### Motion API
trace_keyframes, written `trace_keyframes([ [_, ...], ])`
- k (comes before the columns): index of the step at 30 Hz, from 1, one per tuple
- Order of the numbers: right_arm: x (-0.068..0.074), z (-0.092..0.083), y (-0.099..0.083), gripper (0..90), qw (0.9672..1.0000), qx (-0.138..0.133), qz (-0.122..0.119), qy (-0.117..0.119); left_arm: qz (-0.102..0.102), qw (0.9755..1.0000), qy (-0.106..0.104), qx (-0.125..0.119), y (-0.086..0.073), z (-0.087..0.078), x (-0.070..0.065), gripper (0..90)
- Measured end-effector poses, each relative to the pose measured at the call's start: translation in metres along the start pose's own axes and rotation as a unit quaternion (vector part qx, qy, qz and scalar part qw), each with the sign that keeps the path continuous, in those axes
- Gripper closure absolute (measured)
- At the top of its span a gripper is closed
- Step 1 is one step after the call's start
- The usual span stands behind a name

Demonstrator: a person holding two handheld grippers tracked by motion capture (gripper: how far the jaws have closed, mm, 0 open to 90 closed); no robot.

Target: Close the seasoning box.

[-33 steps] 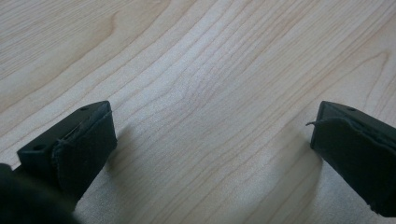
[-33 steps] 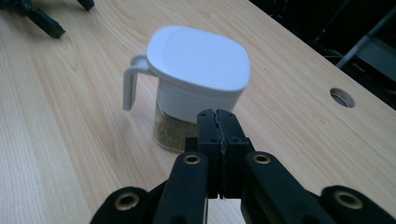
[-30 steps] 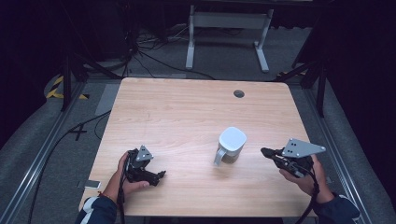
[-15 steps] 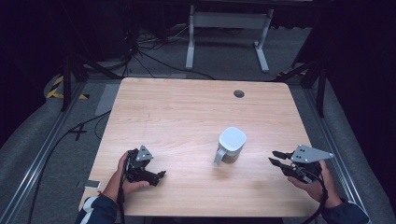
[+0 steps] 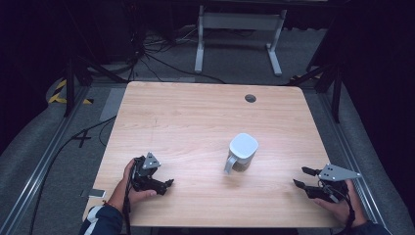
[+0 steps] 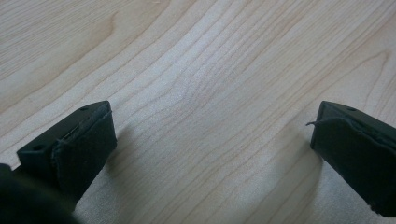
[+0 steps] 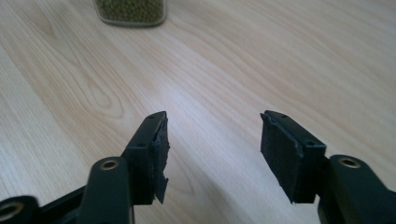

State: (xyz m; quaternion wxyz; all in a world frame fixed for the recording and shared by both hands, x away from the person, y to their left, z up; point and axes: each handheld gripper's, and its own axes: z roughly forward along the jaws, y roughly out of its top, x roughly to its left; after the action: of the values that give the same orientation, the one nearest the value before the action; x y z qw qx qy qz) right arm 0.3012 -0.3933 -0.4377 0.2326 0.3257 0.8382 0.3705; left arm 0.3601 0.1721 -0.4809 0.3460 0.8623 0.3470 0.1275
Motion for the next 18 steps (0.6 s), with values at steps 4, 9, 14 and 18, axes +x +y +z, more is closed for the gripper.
trace_keyframes([
  [4,-0.004,0.002,-0.019,35.8,0.9996,0.012,0.027,0.003,0.000,1.0000,0.001,-0.002,0.000,0.000,0.000,0.3],
  [9,-0.007,0.002,-0.035,29.0,0.9979,0.020,0.061,-0.006,0.000,1.0000,0.001,-0.002,0.000,0.000,0.000,0.3],
  [14,-0.008,0.002,-0.037,27.1,0.9974,0.027,0.066,-0.014,0.002,1.0000,0.001,-0.002,0.000,0.000,0.000,0.4],
  [18,-0.010,0.004,-0.037,24.8,0.9966,0.029,0.077,-0.009,0.000,1.0000,0.002,-0.001,0.000,0.000,0.000,0.4],
])
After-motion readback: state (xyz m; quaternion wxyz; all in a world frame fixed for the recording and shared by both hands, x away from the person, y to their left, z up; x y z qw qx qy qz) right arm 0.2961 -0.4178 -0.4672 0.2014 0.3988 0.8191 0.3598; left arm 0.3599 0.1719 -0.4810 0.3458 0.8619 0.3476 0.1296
